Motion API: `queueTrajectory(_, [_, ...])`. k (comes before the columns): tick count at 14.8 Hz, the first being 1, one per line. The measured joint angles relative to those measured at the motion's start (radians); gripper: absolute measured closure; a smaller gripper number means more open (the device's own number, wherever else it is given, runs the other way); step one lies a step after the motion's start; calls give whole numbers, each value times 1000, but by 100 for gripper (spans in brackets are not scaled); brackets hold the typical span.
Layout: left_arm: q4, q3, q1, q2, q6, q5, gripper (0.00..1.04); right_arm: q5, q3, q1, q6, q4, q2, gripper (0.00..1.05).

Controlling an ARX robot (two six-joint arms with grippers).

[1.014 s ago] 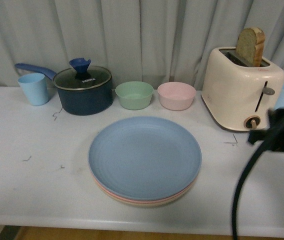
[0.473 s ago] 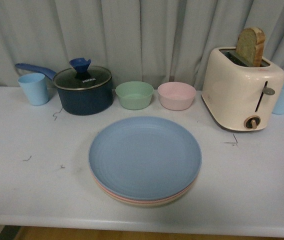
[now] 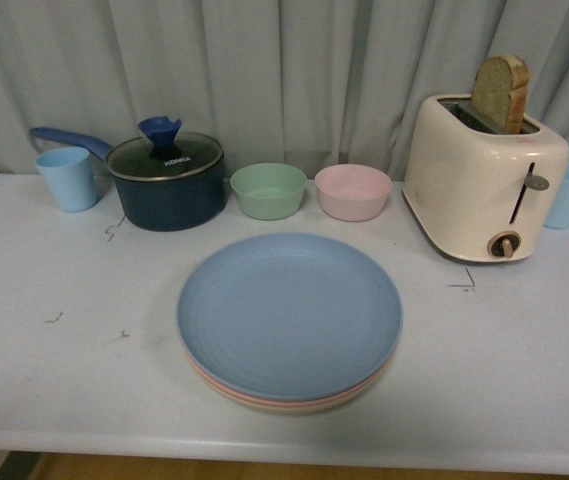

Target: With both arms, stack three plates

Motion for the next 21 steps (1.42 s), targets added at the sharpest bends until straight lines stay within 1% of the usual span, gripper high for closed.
queueTrajectory(3, [0, 0, 0, 0, 0, 0, 7, 0, -37, 0, 0, -140, -153, 103])
queueTrajectory(11, [0, 0, 0, 0, 0, 0, 7, 0, -48, 0, 0, -479, -533, 103])
queueTrajectory(14, [0, 0, 0, 0, 0, 0, 7, 0, -48, 0, 0, -569, -623, 103])
queueTrajectory(21, [0, 0, 0, 0, 0, 0, 7, 0, -48, 0, 0, -709, -765, 103])
